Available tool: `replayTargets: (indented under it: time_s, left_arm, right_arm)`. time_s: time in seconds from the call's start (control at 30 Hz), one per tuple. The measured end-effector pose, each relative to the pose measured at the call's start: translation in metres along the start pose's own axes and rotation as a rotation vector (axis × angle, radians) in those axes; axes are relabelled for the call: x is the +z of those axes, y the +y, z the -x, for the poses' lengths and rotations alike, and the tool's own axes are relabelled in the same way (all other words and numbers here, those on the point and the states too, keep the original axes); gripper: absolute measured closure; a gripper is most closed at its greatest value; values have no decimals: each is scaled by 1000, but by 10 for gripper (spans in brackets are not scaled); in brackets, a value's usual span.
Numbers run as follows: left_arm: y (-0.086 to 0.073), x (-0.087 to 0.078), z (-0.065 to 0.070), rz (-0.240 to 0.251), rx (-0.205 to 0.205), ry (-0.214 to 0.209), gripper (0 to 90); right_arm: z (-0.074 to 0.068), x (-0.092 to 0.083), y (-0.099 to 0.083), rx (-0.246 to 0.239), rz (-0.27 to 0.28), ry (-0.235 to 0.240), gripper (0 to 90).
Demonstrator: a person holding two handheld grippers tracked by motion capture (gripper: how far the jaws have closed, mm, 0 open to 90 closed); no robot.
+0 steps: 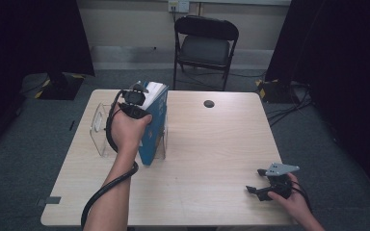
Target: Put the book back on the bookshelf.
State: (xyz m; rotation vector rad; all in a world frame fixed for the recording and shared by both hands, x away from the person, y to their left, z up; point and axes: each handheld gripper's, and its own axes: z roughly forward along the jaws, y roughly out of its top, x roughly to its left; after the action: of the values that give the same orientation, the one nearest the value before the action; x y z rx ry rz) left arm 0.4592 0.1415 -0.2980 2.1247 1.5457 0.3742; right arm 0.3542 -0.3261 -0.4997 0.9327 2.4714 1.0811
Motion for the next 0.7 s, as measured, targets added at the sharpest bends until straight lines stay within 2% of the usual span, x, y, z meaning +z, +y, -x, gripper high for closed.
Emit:
replayTargets:
  time_s: [0.23, 0.43, 0.7]
  left_arm:
    - [0, 1, -1, -2, 5, 2, 616]
    - [0, 1, 2, -16, 28, 17, 610]
    - [-1, 1, 2, -13, 30, 17, 604]
  right_arm:
    - [0, 0, 0, 0, 0, 1, 141]
    - [0, 0, 0, 1, 0, 1, 141]
    - [0, 0, 0, 2, 0, 1, 141]
